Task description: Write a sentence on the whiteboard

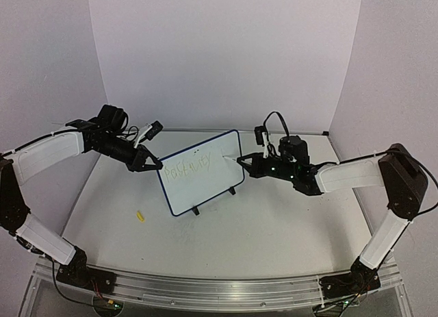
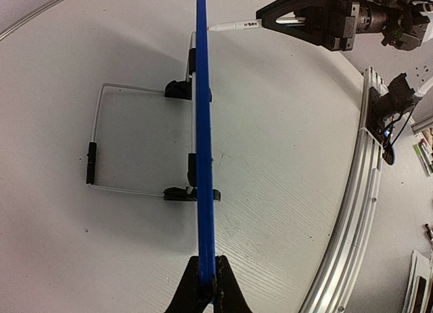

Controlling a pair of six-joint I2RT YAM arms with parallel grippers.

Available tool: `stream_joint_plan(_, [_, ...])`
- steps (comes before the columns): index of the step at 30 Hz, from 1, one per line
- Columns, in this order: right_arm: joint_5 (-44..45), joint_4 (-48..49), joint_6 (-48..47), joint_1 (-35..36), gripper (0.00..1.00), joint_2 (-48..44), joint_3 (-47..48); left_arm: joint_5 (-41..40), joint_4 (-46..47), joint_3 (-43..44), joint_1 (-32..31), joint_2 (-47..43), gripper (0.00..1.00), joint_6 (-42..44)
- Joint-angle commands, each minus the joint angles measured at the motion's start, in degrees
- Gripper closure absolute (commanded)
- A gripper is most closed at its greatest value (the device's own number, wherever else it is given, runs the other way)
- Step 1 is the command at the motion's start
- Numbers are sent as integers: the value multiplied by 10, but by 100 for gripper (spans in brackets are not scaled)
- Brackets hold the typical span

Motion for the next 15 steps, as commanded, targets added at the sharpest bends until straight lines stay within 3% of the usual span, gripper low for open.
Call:
stream_joint_plan(1, [12, 11, 6, 2, 100, 11, -1, 7, -19, 22, -5, 9, 100, 9])
stream_joint_plan(15, [-8, 20, -5, 11, 100, -62, -17, 7, -19, 22, -5, 9, 100, 9])
